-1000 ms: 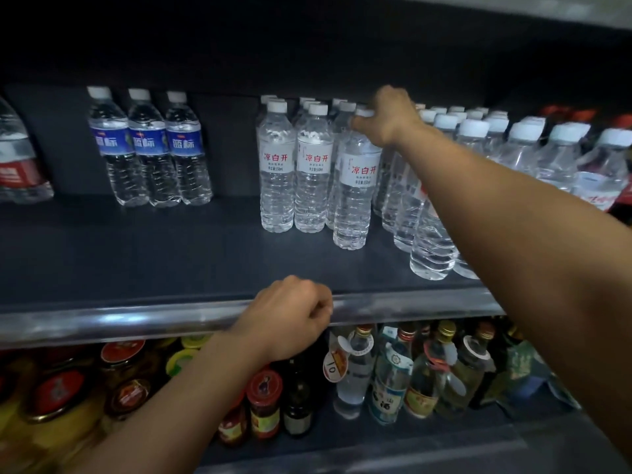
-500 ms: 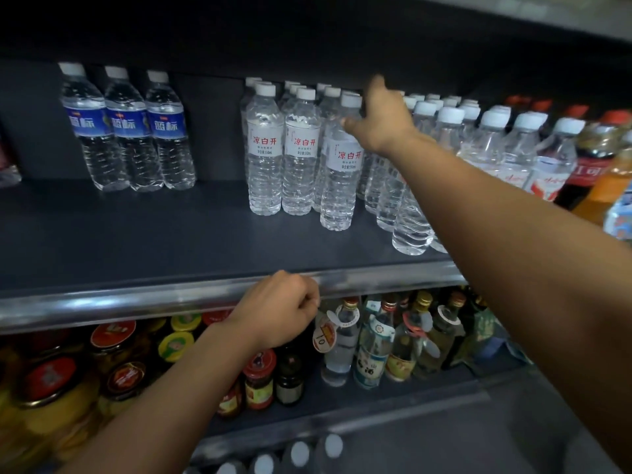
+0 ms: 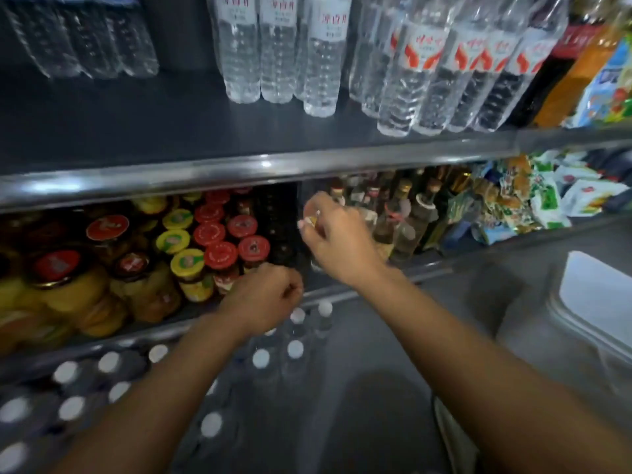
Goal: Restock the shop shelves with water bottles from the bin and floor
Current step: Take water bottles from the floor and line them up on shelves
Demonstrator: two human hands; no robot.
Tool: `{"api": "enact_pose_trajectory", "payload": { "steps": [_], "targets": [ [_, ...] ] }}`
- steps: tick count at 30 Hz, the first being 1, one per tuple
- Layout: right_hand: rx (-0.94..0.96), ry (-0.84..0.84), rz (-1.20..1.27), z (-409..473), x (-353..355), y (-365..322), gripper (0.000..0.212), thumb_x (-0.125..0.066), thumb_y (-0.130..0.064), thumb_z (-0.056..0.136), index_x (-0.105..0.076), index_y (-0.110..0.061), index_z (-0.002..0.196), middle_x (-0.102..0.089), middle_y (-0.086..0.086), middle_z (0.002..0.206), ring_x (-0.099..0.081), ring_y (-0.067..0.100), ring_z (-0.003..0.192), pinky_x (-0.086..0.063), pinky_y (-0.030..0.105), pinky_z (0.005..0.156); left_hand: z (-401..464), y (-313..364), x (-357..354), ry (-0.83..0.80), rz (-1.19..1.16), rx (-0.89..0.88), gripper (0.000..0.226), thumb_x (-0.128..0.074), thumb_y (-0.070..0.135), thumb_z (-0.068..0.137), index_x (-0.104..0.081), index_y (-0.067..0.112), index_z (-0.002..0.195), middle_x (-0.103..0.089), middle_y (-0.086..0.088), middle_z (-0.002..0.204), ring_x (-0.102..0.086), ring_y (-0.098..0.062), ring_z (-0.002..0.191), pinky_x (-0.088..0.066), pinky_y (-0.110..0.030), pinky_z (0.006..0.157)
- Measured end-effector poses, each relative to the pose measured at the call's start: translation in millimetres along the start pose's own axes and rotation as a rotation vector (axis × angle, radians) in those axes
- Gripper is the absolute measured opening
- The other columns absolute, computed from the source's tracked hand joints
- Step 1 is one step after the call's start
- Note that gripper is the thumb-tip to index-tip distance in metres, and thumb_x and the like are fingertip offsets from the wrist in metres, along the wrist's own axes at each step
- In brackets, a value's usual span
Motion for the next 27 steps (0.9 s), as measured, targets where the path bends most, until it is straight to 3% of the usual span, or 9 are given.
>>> {"api": "enact_pose_trajectory", "payload": {
  "steps": [5,9,12,16,20,24,27],
  "targets": [
    [-0.152,-0.206,0.005,-93,-74,34,0.017,-0.055,-0.02,0.091,-0.056,-0.01,0.104,-0.064,0.013,0.087,-0.06,0.036,0.084,-0.047,0.04,0.067,-46,-18,-91,-0.174,-0.046,0.077,0.031,-0.049,0.018,0.089,-0.043,0.022,0.06,-0.058,-0.004,0.073,-0.059,-0.026,0.076,-0.046,-0.038,0.066],
    [-0.309,-0.392,0.03,-162,-122,59,0.019,-0.054,-0.017,0.09,-0.055,-0.007,0.106,-0.064,0.019,0.093,-0.061,0.039,0.09,-0.049,0.045,0.077,-77,-30,-159,-0.309,-0.068,0.161,0.025,-0.052,0.014,0.087,-0.045,0.02,0.064,-0.062,-0.008,0.079,-0.061,-0.028,0.081,-0.044,-0.034,0.068],
    [-0.386,-0.497,0.004,-207,-150,75,0.02,-0.054,-0.02,0.09,-0.054,-0.007,0.106,-0.064,0.018,0.096,-0.061,0.038,0.091,-0.048,0.043,0.077,-95,-38,-200,-0.409,-0.088,0.214,0.012,-0.052,0.018,0.089,-0.061,0.015,0.081,-0.068,-0.009,0.094,-0.063,-0.027,0.091,-0.049,-0.036,0.078],
    [-0.436,-0.574,-0.006,-231,-172,90,0.023,-0.054,-0.022,0.09,-0.053,-0.009,0.109,-0.065,0.017,0.099,-0.061,0.037,0.094,-0.048,0.04,0.078,-109,-49,-236,-0.473,-0.089,0.28,0.019,-0.049,0.024,0.092,-0.065,0.017,0.1,-0.068,-0.008,0.107,-0.063,-0.027,0.099,-0.05,-0.035,0.082],
    [-0.395,-0.491,-0.055,-207,-182,98,0.042,-0.055,-0.023,0.088,-0.04,-0.014,0.127,-0.063,0.016,0.102,-0.061,0.039,0.095,-0.049,0.042,0.077,-106,-57,-246,-0.446,-0.097,0.3,0.02,-0.049,0.023,0.093,-0.066,0.017,0.101,-0.068,-0.01,0.109,-0.062,-0.029,0.102,-0.049,-0.034,0.082],
    [-0.231,-0.47,-0.158,-158,-195,95,0.067,-0.057,-0.026,0.087,-0.023,-0.022,0.145,-0.058,0.017,0.11,-0.059,0.04,0.096,-0.046,0.041,0.072,-103,-65,-249,-0.437,-0.107,0.315,0.02,-0.048,0.024,0.093,-0.065,0.017,0.101,-0.067,-0.009,0.11,-0.061,-0.029,0.103,-0.049,-0.036,0.084],
    [-0.145,-0.542,-0.229,-135,-206,94,0.055,-0.057,-0.026,0.089,-0.034,-0.019,0.138,-0.058,0.016,0.118,-0.058,0.038,0.104,-0.046,0.04,0.073,-103,-65,-249,-0.42,-0.094,0.308,0.02,-0.047,0.024,0.093,-0.065,0.017,0.102,-0.067,-0.009,0.111,-0.061,-0.029,0.104,-0.047,-0.035,0.084]
  ]
}}
Point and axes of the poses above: each hand's wrist, its own z-axis towards the middle knuckle, its own x-axis out of the back of the hand, y = z × x, the point moved 4 cm from there along z, towards the middle knuckle
